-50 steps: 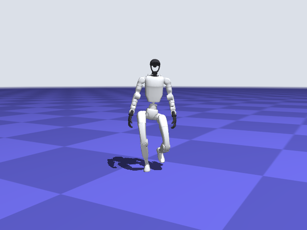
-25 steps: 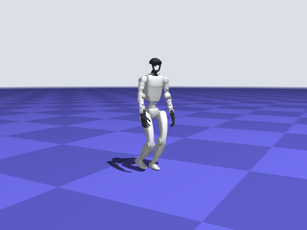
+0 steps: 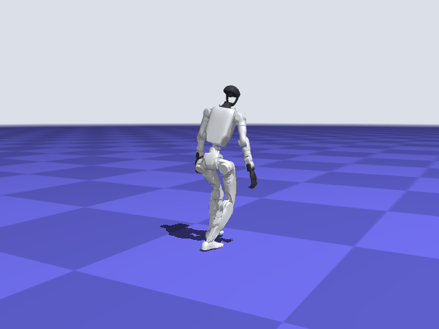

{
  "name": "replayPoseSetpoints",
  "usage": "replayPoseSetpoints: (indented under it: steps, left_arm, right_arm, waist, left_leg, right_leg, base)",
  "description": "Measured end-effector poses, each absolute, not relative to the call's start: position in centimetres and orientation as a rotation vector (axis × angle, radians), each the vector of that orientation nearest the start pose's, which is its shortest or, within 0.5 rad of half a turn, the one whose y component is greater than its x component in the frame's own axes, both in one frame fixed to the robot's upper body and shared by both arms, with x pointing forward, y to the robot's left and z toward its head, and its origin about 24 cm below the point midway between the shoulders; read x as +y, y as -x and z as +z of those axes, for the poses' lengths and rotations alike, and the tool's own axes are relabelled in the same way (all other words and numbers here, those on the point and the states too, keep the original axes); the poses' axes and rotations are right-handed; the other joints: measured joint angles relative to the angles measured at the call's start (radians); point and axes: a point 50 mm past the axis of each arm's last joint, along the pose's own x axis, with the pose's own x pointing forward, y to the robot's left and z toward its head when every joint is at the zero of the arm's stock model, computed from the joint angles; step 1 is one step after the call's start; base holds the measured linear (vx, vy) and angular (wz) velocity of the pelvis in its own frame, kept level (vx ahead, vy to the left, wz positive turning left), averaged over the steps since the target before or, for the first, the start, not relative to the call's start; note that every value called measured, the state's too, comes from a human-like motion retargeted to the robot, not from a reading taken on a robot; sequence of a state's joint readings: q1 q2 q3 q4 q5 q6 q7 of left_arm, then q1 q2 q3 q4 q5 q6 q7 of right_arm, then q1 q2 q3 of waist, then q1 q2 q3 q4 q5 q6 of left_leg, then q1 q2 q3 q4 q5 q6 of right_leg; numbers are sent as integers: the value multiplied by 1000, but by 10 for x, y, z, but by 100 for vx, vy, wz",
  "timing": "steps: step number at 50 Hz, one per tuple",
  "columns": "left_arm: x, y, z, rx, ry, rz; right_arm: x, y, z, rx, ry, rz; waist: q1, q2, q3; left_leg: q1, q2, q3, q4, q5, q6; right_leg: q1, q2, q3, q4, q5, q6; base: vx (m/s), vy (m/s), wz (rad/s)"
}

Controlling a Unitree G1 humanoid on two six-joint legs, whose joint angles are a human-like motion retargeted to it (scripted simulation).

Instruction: Walk

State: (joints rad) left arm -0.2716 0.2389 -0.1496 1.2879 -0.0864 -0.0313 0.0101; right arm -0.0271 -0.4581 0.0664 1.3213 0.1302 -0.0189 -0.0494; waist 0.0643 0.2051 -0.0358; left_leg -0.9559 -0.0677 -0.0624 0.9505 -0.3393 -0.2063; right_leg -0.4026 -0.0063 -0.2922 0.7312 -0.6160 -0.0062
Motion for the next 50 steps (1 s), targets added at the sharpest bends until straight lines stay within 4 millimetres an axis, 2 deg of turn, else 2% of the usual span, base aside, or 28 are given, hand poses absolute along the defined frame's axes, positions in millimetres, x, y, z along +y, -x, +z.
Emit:
replayPoseSetpoints:
  steps: [4, 5, 8, 9, 10, 13, 15, 17, 18, 20, 23, 24, 25, 27, 28, 30, 33, 37, 40, 43, 45, 48, 50]
  left_arm:
    - [240, -153, -144, 1118, -248, 117]
    - [243, -144, -146, 1150, -235, 138]
    - [244, -113, -156, 1252, -191, 178]
    - [246, -102, -159, 1286, -169, 201]
    - [249, -90, -160, 1320, -146, 227]
    - [244, -62, -167, 1409, -94, 258]
    - [248, -47, -167, 1453, -64, 290]
    - [247, -42, -168, 1469, -49, 293]
    - [244, -41, -169, 1473, -47, 288]
    - [250, -49, -167, 1453, -58, 292]
    - [249, -60, -166, 1418, -84, 282]
    - [251, -69, -164, 1393, -93, 287]
    - [253, -81, -161, 1363, -100, 294]
    - [250, -93, -160, 1321, -112, 283]
    - [251, -104, -157, 1285, -120, 286]
    - [249, -120, -153, 1229, -136, 275]
    - [248, -146, -144, 1133, -171, 248]
    - [244, -167, -136, 1050, -218, 200]
    - [240, -165, -138, 1053, -232, 179]
    - [239, -150, -145, 1113, -214, 181]
    - [237, -135, -151, 1168, -176, 186]
    - [228, -122, -157, 1220, -147, 150]
    - [223, -121, -159, 1230, -146, 110]
  right_arm:
    - [-332, -111, -120, 1141, 432, -361]
    - [-332, -123, -116, 1110, 454, -355]
    - [-322, -141, -114, 1047, 454, -325]
    - [-317, -148, -114, 1029, 454, -306]
    - [-310, -154, -114, 1012, 454, -284]
    - [-292, -156, -121, 1007, 421, -234]
    - [-276, -153, -129, 1032, 381, -180]
    - [-264, -146, -136, 1070, 338, -143]
    - [-260, -141, -140, 1092, 322, -133]
    - [-252, -137, -144, 1125, 283, -106]
    - [-244, -117, -154, 1195, 256, -94]
    - [-244, -114, -155, 1209, 249, -94]
    - [-244, -113, -155, 1218, 243, -95]
    - [-242, -96, -160, 1266, 234, -101]
    - [-242, -92, -161, 1279, 228, -104]
    - [-241, -77, -165, 1324, 213, -114]
    - [-242, -60, -167, 1377, 181, -152]
    - [-245, -39, -169, 1429, 155, -206]
    - [-248, -26, -169, 1460, 145, -239]
    - [-252, -17, -168, 1482, 156, -251]
    - [-260, -16, -166, 1482, 195, -246]
    - [-271, -26, -162, 1448, 252, -235]
    - [-280, -39, -158, 1407, 289, -234]
  waist:
    - [31, 16, -20]
    - [31, 13, -33]
    - [48, 15, -59]
    - [42, 3, -60]
    - [32, -13, -57]
    - [23, -39, -80]
    - [-34, -145, -49]
    - [-85, -233, -38]
    - [-104, -254, -41]
    - [-143, -326, -30]
    - [-193, -371, -31]
    - [-203, -378, -20]
    - [-211, -384, -5]
    - [-233, -401, 5]
    - [-232, -384, 18]
    - [-246, -389, 31]
    - [-228, -334, 42]
    - [-198, -277, -3]
    - [-200, -284, -27]
    - [-190, -261, -57]
    - [-171, -131, -36]
    - [-141, -16, -26]
    - [-114, 34, -25]
  left_leg:
    - [-43, 150, 149, -118, 15, 54]
    - [-24, 171, 193, -195, 25, 67]
    - [-58, 223, 257, -146, 4, 110]
    - [-21, 217, 283, -164, -1, 130]
    - [38, 203, 312, -199, -4, 152]
    - [47, 171, 314, -99, -47, 219]
    - [202, 19, 360, -207, -49, 273]
    - [292, -112, 365, -286, -45, 313]
    - [299, -143, 355, -264, -68, 325]
    - [428, -253, 323, -426, -30, 345]
    - [483, -314, 271, -379, -76, 353]
    - [557, -332, 233, -450, -58, 351]
    - [654, -351, 185, -562, -23, 348]
    - [707, -370, 144, -533, -51, 340]
    - [770, -349, 105, -576, -54, 331]
    - [826, -347, 61, -553, -90, 322]
    - [900, -256, 7, -564, -146, 298]
    - [885, -165, -21, -493, -215, 247]
    - [883, -148, 11, -370, -263, 231]
    - [873, -82, 6, -189, -298, 206]
    - [864, 109, -10, 23, -313, 147]
    - [775, 331, 16, 332, -101, 110]
    - [677, 429, 14, 502, -39, 126]
  right_leg:
    - [61, -15, -147, -36, 23, 14]
    - [93, -6, -172, -94, 42, 15]
    - [106, -20, -224, -23, 52, 31]
    - [135, -23, -215, -26, 67, 38]
    - [176, -27, -197, -40, 86, 46]
    - [173, -66, -162, 106, 154, 52]
    - [185, -174, -59, 266, 240, 103]
    - [148, -258, 30, 447, 381, 139]
    - [125, -270, 58, 528, 428, 144]
    - [60, -329, 135, 671, 483, 163]
    - [-40, -405, 183, 826, 376, 139]
    - [-78, -428, 196, 840, 335, 125]
    - [-115, -450, 208, 842, 296, 109]
    - [-193, -497, 229, 823, 217, 88]
    - [-225, -482, 220, 780, 203, 77]
    - [-293, -487, 232, 697, 185, 73]
    - [-360, -371, 221, 462, 247, 87]
    - [-433, -208, 253, 137, 375, 121]
    - [-461, -184, 282, 154, 387, 120]
    - [-428, -134, 241, 227, 342, 67]
    - [-306, 10, 118, 169, 320, -2]
    - [-230, 145, 37, 124, 295, -82]
    - [-183, 212, 10, 72, 285, -108]
  base:
    - [17, 11, 170]
    - [29, 14, 145]
    - [32, 19, 130]
    - [49, 20, 124]
    - [50, 20, 127]
    - [47, 21, 139]
    - [52, 21, 199]
    - [49, 12, 202]
    - [50, 6, 175]
    - [52, 3, 153]
    - [52, -5, 125]
    - [55, -7, 86]
    - [54, -11, 81]
    - [54, -16, 72]
    - [57, -19, 51]
    - [56, -23, 50]
    - [59, -27, 20]
    - [58, -29, 11]
    - [57, -29, 28]
    - [63, -30, -9]
    - [62, -29, -46]
    - [55, -26, -31]
    - [55, -25, -28]
